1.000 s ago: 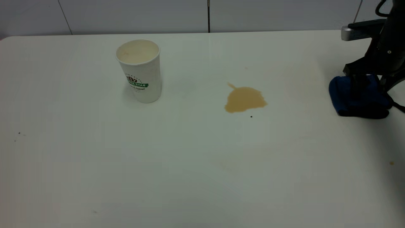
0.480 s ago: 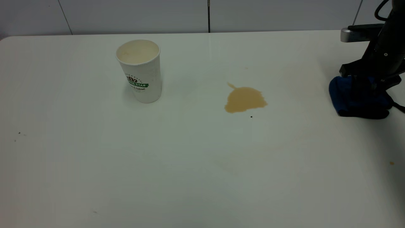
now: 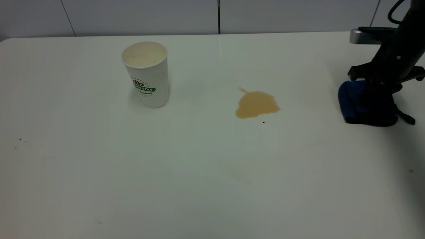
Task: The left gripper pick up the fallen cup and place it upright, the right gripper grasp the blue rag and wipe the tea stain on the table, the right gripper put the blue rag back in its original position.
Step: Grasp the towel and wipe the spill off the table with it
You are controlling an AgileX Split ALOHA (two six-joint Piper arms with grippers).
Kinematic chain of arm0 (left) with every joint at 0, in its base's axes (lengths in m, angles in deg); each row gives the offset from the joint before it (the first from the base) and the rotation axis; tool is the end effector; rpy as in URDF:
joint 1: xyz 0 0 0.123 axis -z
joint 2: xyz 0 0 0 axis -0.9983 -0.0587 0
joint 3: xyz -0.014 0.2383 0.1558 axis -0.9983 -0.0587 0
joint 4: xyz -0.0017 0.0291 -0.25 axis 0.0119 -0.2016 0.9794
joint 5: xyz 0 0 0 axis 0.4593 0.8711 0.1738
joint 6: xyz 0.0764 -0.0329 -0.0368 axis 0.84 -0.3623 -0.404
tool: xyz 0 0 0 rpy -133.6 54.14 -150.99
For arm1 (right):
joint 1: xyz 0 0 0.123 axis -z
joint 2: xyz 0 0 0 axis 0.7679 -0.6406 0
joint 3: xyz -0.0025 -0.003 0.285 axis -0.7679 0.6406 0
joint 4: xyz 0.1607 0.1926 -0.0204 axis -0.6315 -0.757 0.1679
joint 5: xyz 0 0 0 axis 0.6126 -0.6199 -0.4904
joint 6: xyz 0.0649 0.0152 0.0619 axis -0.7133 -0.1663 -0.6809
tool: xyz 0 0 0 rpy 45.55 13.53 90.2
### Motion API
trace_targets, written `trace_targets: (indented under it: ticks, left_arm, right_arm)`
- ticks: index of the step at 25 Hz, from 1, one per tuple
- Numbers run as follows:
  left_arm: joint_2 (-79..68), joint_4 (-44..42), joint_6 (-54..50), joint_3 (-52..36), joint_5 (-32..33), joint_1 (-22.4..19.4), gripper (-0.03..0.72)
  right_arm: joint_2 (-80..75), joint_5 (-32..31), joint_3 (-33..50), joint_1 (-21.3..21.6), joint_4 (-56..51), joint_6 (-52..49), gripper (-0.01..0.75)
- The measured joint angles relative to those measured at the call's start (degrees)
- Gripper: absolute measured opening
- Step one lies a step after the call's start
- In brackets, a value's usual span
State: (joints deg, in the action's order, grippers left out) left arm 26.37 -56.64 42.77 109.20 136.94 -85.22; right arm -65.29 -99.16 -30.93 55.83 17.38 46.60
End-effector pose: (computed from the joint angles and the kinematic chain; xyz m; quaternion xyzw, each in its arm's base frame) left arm -0.0097 -0.0036 0.2675 0.0444 0.8700 -0.0118 0.4909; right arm 0.4672 -0.0346 -0.0016 -0.0190 0.9940 0.0542 0.0932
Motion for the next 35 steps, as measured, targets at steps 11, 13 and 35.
trace_targets:
  ticks: [11,13,35]
  left_arm:
    - [0.00,0.00,0.00,0.00,-0.02,0.00,0.239]
    - [0.00,0.00,0.00,0.00,-0.02,0.00,0.239]
    - [0.00,-0.05,0.05,0.00,-0.07,0.00,0.239]
  right_arm:
    - [-0.58,-4.30,-2.25,-19.10,-0.42,-1.03,0.051]
    - [-1.10,-4.91,-3.91,-23.27,-0.43,-2.20,0.051]
    - [-12.45,-10.07,-33.71,-22.57,12.45,-14.72,0.051]
